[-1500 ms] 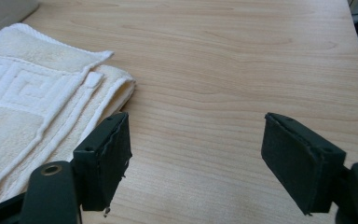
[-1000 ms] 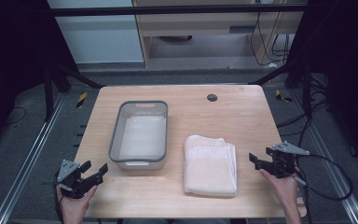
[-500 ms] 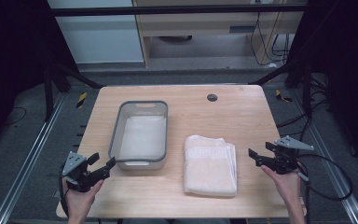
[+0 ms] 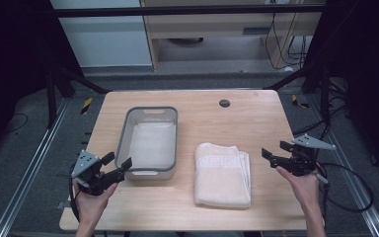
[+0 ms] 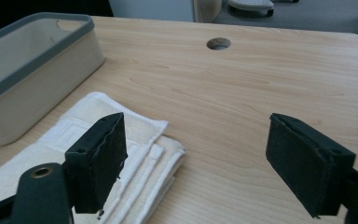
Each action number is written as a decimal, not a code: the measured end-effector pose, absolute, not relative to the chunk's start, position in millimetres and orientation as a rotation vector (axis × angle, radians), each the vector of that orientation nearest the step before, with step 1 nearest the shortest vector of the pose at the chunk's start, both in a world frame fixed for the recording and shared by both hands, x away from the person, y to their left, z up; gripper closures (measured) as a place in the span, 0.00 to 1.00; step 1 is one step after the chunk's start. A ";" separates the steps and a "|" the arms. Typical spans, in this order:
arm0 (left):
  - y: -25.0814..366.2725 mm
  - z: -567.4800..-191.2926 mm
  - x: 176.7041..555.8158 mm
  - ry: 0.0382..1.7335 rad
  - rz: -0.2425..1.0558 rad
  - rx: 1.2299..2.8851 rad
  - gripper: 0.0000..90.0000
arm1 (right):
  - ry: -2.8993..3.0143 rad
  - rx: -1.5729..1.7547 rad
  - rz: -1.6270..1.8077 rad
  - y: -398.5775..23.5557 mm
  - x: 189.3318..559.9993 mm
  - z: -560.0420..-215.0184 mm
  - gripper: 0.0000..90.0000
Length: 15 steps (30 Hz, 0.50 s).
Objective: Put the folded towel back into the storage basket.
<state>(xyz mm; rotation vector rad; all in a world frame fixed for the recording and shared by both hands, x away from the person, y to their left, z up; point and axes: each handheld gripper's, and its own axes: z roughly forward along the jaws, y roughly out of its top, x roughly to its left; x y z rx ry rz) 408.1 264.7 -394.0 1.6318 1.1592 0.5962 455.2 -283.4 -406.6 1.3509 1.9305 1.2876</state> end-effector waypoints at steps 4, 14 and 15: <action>249.1 -391.2 409.2 1.130 0.586 1.652 0.34 | 1.944 1.343 1.298 -278.2 458.5 -404.3 0.22; 209.2 -390.1 413.8 1.066 0.540 1.709 0.36 | 1.973 1.352 1.308 -271.2 461.9 -411.6 0.23; 205.1 -390.1 414.2 1.060 0.538 1.714 0.36 | 1.981 1.342 1.309 -270.0 461.8 -413.4 0.22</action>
